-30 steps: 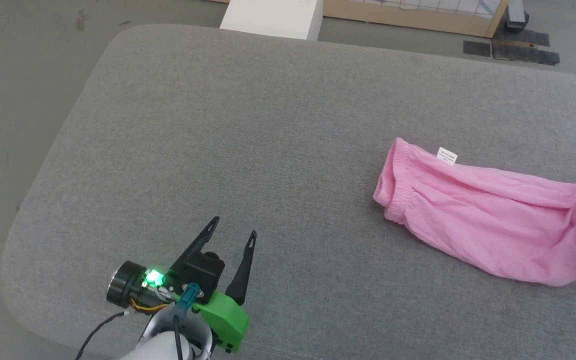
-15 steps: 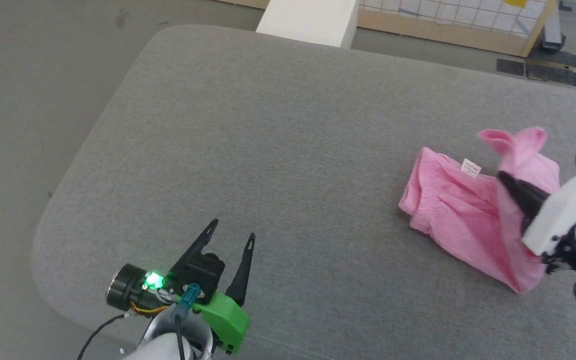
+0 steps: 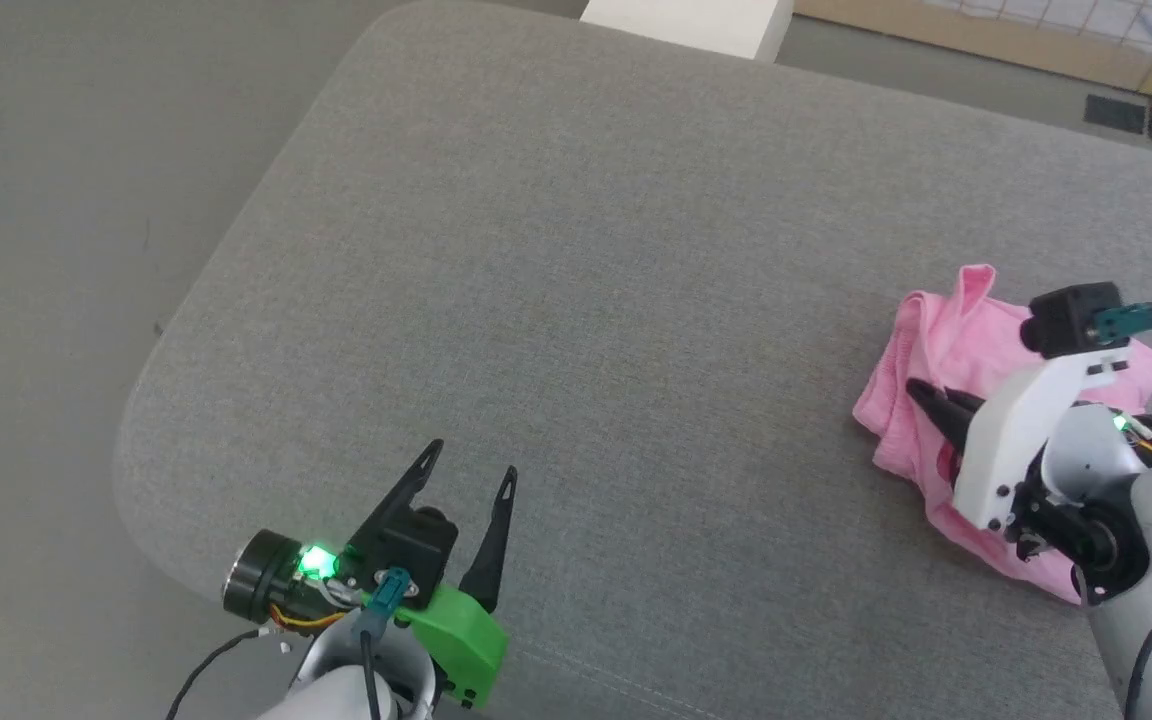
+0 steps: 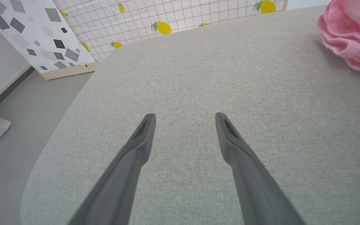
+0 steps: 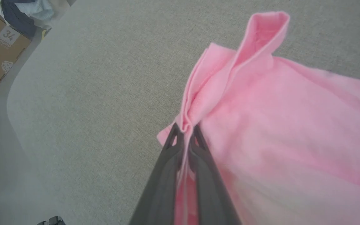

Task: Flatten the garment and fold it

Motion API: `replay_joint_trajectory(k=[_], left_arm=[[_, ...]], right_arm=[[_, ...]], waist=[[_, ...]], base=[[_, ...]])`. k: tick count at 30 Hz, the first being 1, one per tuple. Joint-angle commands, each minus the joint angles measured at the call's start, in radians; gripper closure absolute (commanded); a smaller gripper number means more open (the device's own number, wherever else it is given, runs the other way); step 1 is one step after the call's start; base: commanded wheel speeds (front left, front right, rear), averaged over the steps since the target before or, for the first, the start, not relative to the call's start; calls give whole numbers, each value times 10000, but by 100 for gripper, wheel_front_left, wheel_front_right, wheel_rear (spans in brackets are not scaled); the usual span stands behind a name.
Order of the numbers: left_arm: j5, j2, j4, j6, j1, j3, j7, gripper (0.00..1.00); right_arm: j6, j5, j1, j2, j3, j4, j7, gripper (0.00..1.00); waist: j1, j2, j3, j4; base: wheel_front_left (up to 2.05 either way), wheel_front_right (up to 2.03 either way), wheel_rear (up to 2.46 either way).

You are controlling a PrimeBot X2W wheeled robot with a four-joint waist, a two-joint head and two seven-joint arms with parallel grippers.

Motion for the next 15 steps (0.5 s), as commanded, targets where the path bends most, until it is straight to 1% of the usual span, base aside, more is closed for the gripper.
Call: replay_joint_trajectory(k=[1, 2, 3, 4, 7, 12, 14, 15], left_arm=[[-71, -78, 35, 36, -43, 23, -78, 0], [-71, -95, 47, 39, -52, 22, -89, 0], [-73, -114, 63, 44, -61, 21, -101, 0], [-77, -127, 79, 46, -65, 21, -112, 0], [-110, -172, 149, 47, -84, 35, -139, 0], [-212, -152, 191, 15, -94, 100, -173, 0], [-280, -117, 174, 10, -89, 155, -176, 0], [-340, -94, 183, 25, -68, 209, -181, 0]], right_arm=[[-15, -135, -172, -92, 178, 132, -88, 100], [-15, -213, -206, -145, 321, 209, -126, 73], [-15, -314, -240, -217, 496, 314, -164, 8], [-15, -405, -263, -292, 681, 392, -171, 0], [-15, -598, -367, -671, 1619, 426, -351, 0], [-15, -509, -682, -1268, 2693, 214, -912, 0], [-15, -594, -900, -1665, 3117, -40, -1263, 0], [-15, -867, -1078, -2042, 3533, -270, -1588, 0]], waist=[[0, 0, 137, 126], [0, 0, 157, 140], [0, 0, 176, 150], [0, 0, 184, 153], [0, 0, 135, 91], [0, 0, -156, -257], [0, 0, -298, -447], [0, 0, -387, -573]], base=[[0, 0, 0], [0, 0, 0], [0, 0, 0], [0, 0, 0], [0, 0, 0], [0, 0, 0], [0, 0, 0], [0, 0, 0]])
